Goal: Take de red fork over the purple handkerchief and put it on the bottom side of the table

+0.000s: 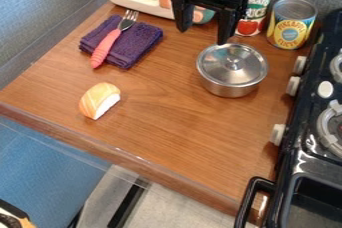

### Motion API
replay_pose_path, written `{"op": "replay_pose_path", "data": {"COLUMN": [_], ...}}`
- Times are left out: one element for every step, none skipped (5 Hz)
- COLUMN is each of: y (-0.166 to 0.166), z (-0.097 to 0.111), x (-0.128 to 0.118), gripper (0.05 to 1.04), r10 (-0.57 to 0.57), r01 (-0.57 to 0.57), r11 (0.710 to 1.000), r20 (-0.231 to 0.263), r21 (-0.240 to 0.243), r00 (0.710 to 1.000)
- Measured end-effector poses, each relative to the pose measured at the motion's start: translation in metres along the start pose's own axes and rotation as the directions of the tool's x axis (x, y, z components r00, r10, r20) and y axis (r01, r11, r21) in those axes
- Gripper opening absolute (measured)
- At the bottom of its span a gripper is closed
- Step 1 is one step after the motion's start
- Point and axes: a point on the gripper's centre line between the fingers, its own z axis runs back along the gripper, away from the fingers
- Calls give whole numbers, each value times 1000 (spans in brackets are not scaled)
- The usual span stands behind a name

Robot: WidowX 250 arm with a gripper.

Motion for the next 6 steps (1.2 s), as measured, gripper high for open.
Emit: {"op": "replay_pose_path", "data": {"y": [0, 31, 67, 101, 136, 164], "z": [-11, -19, -27, -31, -34, -41], "x": [-1, 4, 12, 22, 22, 11], "gripper": [1001, 1001, 1001, 1001, 1001, 1001], "r10": [0, 54, 95, 124, 148, 208], "r01": [0, -54, -92, -118, -141, -201], "r11": [1000, 999, 995, 990, 981, 968], "r20": [-32, -50, -72, -73, -45, -26], "r21": [-5, -3, 37, 83, 134, 152], "r00": [999, 997, 993, 990, 988, 978]}}
